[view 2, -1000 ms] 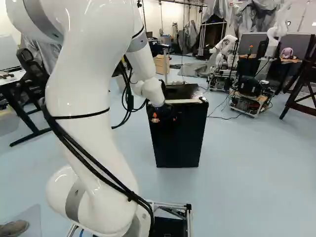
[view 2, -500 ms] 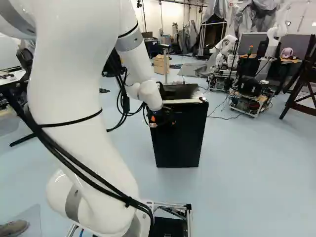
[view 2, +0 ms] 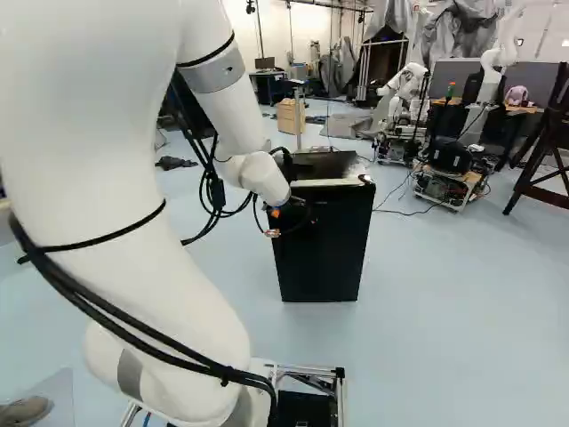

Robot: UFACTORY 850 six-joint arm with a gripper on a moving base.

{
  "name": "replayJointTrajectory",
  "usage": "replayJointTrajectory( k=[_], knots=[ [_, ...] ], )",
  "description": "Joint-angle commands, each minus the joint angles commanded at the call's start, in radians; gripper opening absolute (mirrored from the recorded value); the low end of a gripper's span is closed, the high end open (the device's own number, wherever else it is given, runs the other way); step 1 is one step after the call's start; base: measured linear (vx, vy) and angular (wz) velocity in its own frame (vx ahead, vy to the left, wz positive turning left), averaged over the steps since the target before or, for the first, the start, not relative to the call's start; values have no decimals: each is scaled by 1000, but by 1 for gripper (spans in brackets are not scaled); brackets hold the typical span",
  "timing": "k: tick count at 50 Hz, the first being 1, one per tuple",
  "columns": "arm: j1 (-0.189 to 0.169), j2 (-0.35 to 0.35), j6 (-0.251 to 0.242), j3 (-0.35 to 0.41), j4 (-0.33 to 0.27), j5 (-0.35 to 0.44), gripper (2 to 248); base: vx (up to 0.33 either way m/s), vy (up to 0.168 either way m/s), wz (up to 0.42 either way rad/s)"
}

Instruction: Grab a drink from the fridge

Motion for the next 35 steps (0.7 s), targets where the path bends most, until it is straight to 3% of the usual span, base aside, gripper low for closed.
replayJointTrajectory(
  k=[35],
  knots=[
    [46,39,0,42,0,331,247,0,0,0]
  ],
)
